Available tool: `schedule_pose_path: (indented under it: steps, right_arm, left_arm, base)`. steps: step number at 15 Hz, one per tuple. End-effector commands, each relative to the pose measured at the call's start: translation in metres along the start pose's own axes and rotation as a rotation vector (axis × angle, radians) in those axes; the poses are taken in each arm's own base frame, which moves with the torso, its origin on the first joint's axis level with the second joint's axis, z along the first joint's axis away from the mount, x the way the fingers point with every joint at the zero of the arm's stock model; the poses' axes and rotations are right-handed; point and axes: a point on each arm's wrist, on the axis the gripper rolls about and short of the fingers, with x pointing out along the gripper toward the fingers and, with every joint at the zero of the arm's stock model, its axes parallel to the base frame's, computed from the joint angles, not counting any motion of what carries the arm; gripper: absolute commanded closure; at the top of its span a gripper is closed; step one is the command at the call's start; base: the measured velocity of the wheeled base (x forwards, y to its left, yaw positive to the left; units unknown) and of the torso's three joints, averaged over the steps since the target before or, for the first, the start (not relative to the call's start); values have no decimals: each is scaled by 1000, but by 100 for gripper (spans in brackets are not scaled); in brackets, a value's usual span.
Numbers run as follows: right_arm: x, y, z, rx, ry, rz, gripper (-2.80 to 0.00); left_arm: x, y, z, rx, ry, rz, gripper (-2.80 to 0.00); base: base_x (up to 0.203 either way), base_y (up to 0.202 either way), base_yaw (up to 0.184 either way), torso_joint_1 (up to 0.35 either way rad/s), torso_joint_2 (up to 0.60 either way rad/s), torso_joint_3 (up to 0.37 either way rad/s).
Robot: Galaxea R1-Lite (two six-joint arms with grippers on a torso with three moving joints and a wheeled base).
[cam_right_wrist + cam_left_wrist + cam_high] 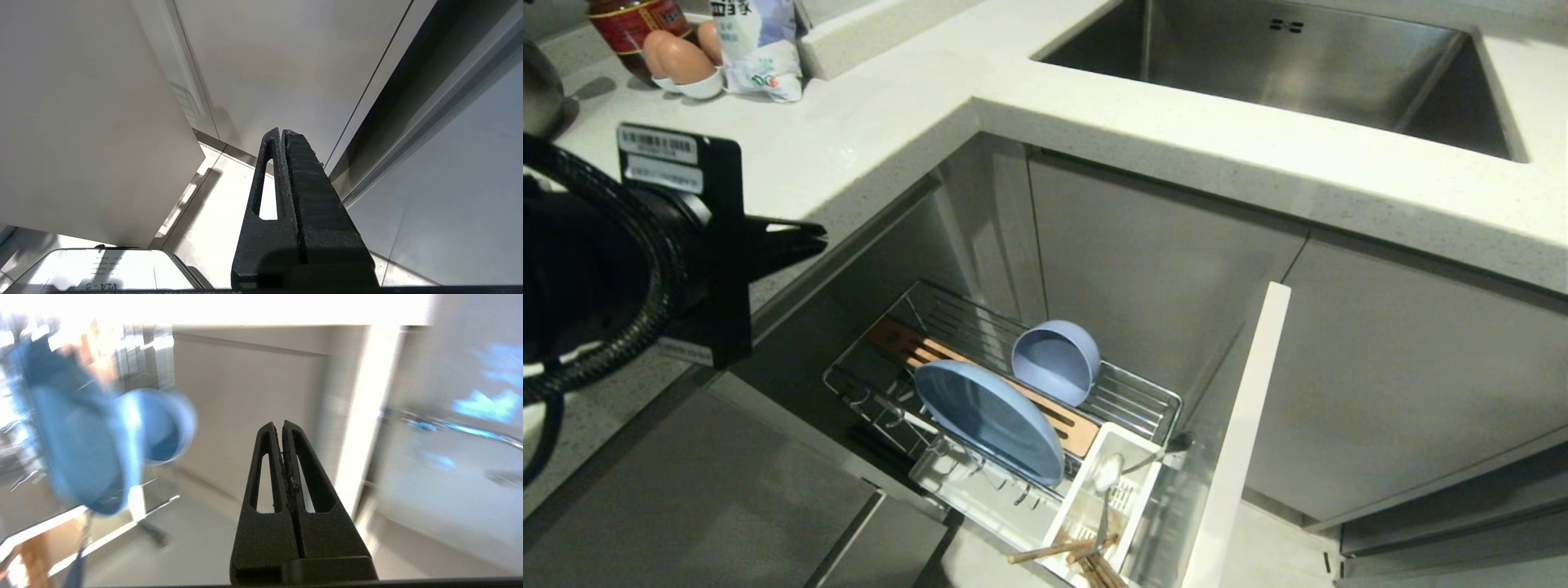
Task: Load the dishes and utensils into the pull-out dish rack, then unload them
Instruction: Take the plate out of the cupboard
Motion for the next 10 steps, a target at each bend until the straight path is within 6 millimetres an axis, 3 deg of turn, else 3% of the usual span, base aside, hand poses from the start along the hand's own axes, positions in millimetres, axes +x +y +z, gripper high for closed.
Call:
schedule_pose_path:
  steps: [1,5,10]
  right_arm:
    - [0,0,0,0,0,1,0]
    - [0,0,0,0,0,1,0]
    - [0,0,0,0,0,0,0]
  left_arm:
    - [-21,-25,20,22,-18,-105,0]
    - [-55,-66,61,210,-114,-285,0]
    - [-114,-65,111,482,-241,-471,0]
  base:
    - [0,0,0,0,0,0]
    - [0,0,0,0,0,0]
    - [0,0,0,0,0,0]
